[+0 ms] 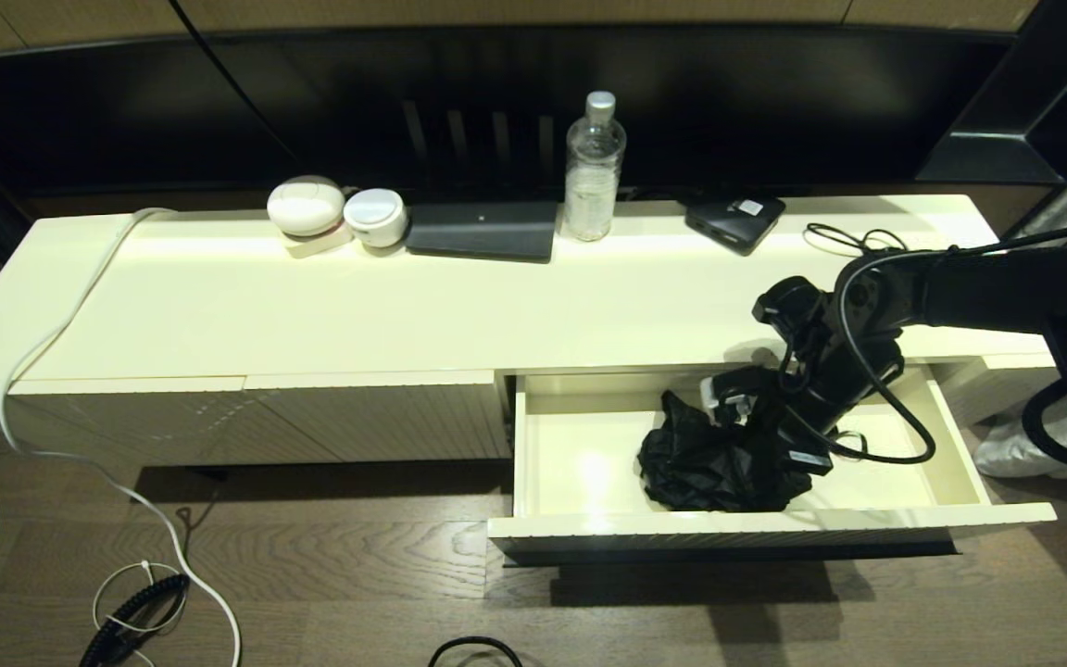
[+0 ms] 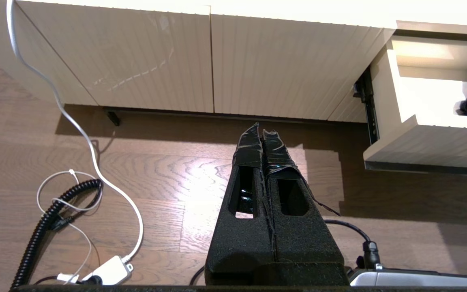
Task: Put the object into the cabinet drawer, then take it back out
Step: Take the umbrella out of the drawer and put it on the table
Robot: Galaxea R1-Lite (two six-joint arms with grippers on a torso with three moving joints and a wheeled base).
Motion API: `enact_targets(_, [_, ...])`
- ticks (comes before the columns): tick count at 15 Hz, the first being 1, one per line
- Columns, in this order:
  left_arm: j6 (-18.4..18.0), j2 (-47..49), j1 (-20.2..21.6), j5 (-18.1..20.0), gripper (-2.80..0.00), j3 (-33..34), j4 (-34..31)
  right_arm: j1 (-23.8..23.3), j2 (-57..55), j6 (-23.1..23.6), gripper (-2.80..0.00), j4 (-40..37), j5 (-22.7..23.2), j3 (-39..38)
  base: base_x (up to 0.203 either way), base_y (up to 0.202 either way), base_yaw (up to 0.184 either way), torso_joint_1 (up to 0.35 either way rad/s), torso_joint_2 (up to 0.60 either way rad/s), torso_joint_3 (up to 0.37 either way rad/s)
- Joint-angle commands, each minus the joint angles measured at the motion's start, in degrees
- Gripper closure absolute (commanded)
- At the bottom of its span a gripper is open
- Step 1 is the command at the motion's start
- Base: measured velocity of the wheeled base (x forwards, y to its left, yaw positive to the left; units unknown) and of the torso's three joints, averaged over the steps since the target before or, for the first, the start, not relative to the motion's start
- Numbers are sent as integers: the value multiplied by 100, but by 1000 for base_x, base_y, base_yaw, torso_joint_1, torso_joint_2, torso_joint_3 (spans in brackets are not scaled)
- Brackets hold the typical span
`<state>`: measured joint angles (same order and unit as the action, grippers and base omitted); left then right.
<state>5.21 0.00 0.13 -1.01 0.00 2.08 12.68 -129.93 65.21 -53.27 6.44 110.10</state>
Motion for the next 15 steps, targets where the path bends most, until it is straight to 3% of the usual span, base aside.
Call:
enact_targets(1, [7, -9, 4, -4, 0, 0, 2, -2, -49, 36, -280, -34, -2, -24, 0, 0, 0, 0, 0, 0])
enact_targets(5, [7, -9, 4, -4, 0, 0, 2, -11, -77, 27, -280, 95, -20, -76, 0, 0, 0, 0, 0, 0])
enact_targets(6, [7, -9, 4, -4, 0, 0, 2, -11, -77, 27, 0, 142, -20, -93, 0, 0, 0, 0, 0, 0])
enact_targets(15, [7, -9, 4, -4, 0, 0, 2, 7, -30, 56, 0, 142, -56, -247, 0, 0, 0, 0, 0, 0])
